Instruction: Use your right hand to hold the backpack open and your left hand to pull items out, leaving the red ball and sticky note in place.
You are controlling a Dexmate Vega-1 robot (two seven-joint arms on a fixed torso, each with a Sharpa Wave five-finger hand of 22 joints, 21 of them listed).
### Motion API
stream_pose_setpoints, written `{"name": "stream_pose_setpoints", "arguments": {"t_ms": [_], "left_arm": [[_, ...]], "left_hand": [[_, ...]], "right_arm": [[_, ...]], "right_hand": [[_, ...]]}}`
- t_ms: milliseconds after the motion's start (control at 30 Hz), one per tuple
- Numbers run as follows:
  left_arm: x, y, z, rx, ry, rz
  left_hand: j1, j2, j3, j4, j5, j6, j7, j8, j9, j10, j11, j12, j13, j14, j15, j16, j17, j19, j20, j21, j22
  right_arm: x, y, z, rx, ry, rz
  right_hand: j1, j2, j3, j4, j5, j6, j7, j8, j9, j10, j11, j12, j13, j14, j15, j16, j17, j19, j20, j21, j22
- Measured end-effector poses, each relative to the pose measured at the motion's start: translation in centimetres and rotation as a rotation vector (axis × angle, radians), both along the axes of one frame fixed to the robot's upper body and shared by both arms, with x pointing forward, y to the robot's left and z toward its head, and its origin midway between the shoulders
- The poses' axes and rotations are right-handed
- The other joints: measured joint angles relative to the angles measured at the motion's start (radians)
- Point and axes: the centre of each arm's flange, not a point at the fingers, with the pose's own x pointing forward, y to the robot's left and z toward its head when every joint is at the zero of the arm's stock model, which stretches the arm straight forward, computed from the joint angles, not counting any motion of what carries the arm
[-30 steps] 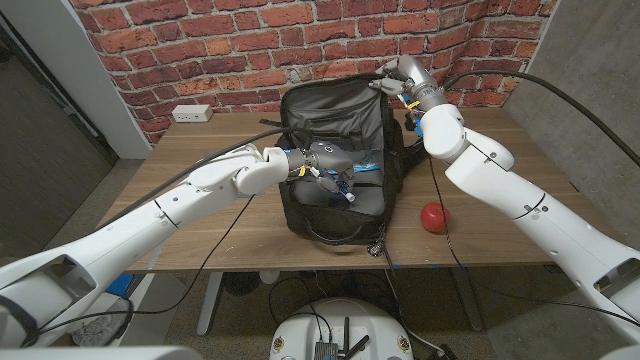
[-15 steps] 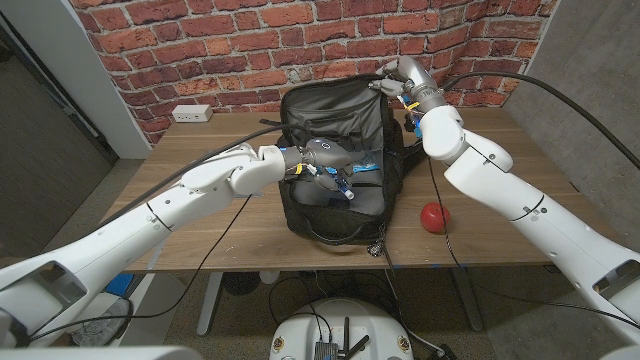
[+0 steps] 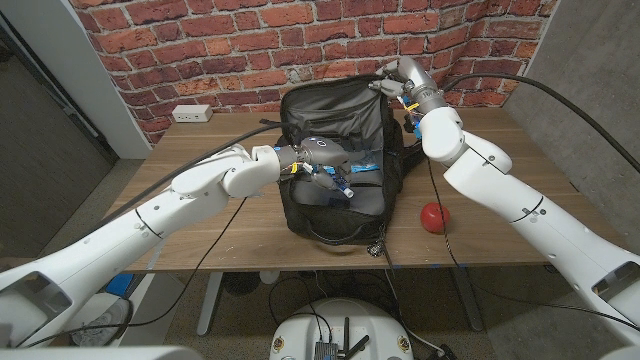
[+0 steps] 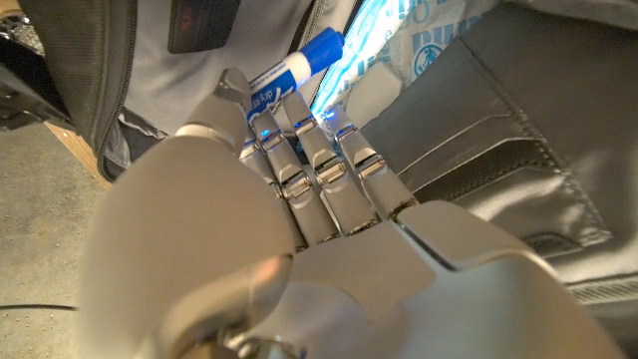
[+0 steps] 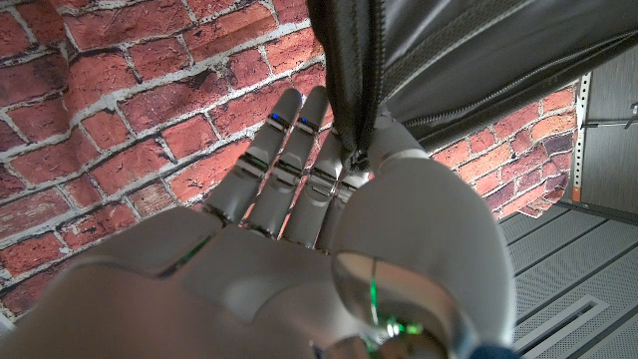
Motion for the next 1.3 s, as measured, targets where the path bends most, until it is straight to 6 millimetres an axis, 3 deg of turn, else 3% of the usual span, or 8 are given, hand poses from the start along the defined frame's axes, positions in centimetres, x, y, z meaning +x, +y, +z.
{"name": "stream_pose_setpoints", "arguments": {"t_ms": [833,1300], "left_arm": [[-2.6,2.1,0.8,-0.079,0.018,0.018],[-3.8,4.6,1.5,-0.173,0.055,0.057]], "left_hand": [[0.000,0.000,0.000,0.000,0.002,0.001,0.002,-0.005,0.000,0.006,-0.001,-0.010,0.000,0.009,-0.005,-0.001,-0.001,0.000,0.000,0.000,-0.001],[0.000,0.000,0.000,0.000,0.000,0.003,0.000,-0.005,0.000,0.006,-0.001,-0.015,0.000,0.009,-0.005,-0.001,0.000,0.000,0.000,0.000,0.000]], "right_arm": [[0.0,0.2,-0.2,0.008,0.004,0.002],[0.0,0.6,0.0,0.006,0.008,0.007]], "right_hand": [[0.000,0.000,-0.001,-0.001,0.000,0.001,0.003,-0.005,0.000,0.000,0.000,0.000,0.000,0.000,0.000,-0.008,0.005,-0.005,0.005,0.008,0.000],[0.005,0.002,-0.001,-0.001,-0.002,0.002,0.001,-0.009,-0.001,0.000,0.000,-0.007,0.005,0.000,0.000,-0.008,0.004,-0.005,0.005,0.008,0.000]]}}
